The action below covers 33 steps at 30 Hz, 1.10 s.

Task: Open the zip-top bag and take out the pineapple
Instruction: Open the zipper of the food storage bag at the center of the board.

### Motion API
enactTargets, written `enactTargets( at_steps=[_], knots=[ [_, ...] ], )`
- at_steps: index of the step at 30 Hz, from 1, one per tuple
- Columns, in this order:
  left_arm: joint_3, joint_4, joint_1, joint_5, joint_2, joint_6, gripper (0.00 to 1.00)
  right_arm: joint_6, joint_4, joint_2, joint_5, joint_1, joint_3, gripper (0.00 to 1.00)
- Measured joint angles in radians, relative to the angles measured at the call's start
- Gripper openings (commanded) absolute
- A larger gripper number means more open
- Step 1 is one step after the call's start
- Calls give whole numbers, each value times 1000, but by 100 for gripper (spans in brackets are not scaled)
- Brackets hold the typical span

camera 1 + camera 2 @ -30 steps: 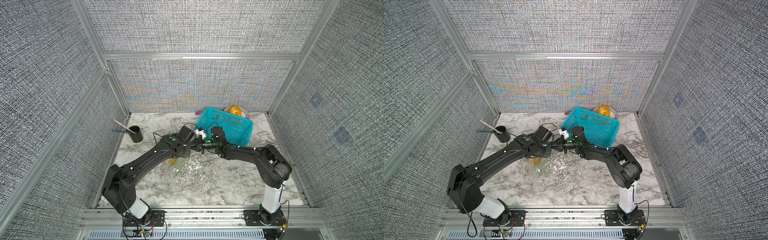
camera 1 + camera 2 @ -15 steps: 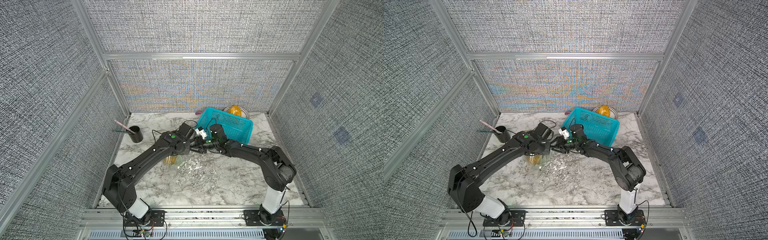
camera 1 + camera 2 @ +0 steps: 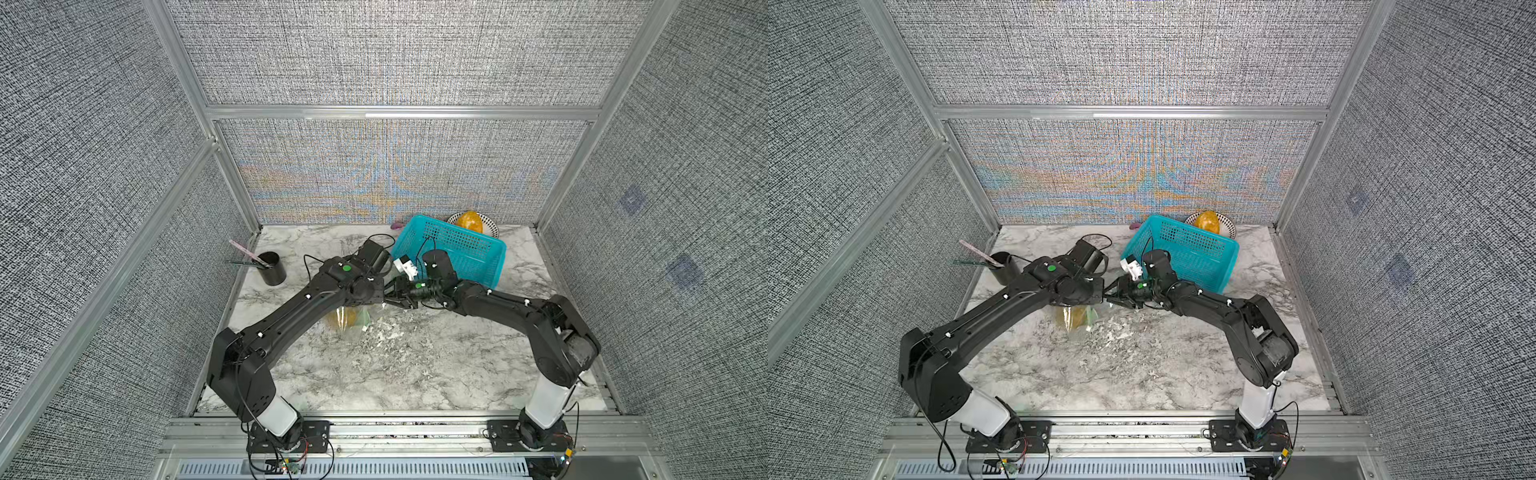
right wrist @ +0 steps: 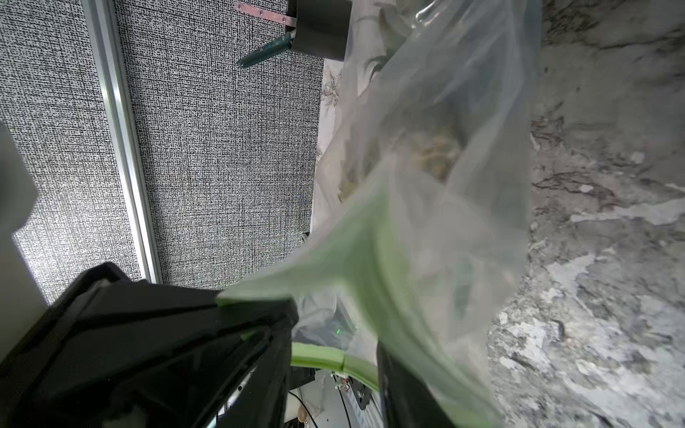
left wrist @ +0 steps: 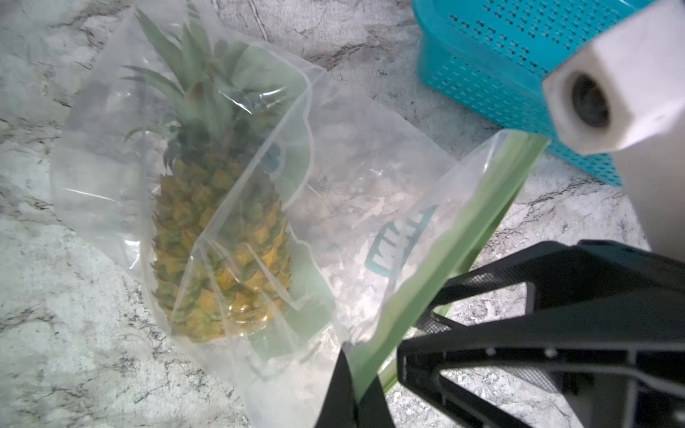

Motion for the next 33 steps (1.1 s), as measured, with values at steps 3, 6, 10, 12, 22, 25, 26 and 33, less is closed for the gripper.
enactTargets(
  at_steps=[3,6,10,12,22,25,26,33],
  knots=[
    [0,2,0,12,1,-10,4,11,5,0,-3,0,-4,37],
    [0,13,0,24,1,-26,4,22,-1,6,-9,0,-6,37],
    [10,23,0,27,1,-40,5,26,-16,14,-12,0,-7,37],
    [18,30,0,29,4,-54,4,26,-23,16,-12,0,-10,37],
    [27,44,-7,52,11,-77,5,57,-18,44,-5,-14,-4,48],
    [27,45,-14,60,11,-82,5,87,-11,74,13,-19,28,53],
    [27,46,-16,69,11,-85,5,96,-3,82,20,-19,37,54],
    [41,63,-27,83,16,-88,5,162,79,154,4,-13,78,54]
  ],
)
